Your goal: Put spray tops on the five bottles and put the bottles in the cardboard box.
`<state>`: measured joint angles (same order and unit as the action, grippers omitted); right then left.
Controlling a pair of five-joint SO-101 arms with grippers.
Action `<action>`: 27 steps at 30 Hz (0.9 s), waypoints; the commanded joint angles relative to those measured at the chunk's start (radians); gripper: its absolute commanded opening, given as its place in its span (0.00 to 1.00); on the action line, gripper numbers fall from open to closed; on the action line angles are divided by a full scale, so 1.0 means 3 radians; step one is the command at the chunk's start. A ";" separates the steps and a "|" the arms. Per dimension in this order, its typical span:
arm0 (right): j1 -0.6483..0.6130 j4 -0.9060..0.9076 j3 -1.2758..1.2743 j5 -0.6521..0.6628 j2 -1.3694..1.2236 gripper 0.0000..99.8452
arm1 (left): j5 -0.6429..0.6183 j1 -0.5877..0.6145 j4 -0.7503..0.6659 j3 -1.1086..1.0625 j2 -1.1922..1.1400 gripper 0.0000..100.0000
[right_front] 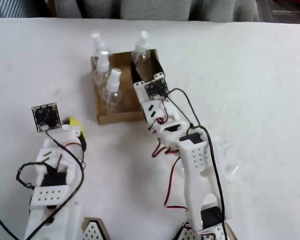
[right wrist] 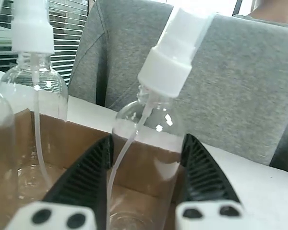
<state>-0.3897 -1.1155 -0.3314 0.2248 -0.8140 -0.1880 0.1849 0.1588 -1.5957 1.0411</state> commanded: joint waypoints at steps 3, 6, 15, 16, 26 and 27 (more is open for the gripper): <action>-0.0018 -0.0049 0.0061 0.0031 0.0043 0.03 | 0.0026 0.0049 -0.0097 0.0026 0.0008 0.03; -0.0023 -0.0043 0.0066 0.0031 0.0043 0.04 | 0.0026 0.0049 -0.0097 0.0026 0.0008 0.03; -0.0023 -0.0043 0.0066 0.0036 0.0049 0.04 | 0.0026 0.0049 -0.0097 0.0026 0.0008 0.03; -0.0023 -0.0043 0.0066 0.0051 0.0049 0.04 | 0.0026 0.0049 -0.0097 0.0026 0.0008 0.03; -0.0023 -0.0059 0.0046 0.0194 0.0049 0.11 | 0.0026 0.0049 -0.0097 0.0026 0.0008 0.03; -0.0023 -0.0059 0.0046 0.0194 0.0049 0.12 | 0.0026 0.0049 -0.0097 0.0026 0.0008 0.03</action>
<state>-0.3913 -1.1155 -0.3314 0.2754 -0.8155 -0.1880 0.1849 0.1588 -1.5957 1.0411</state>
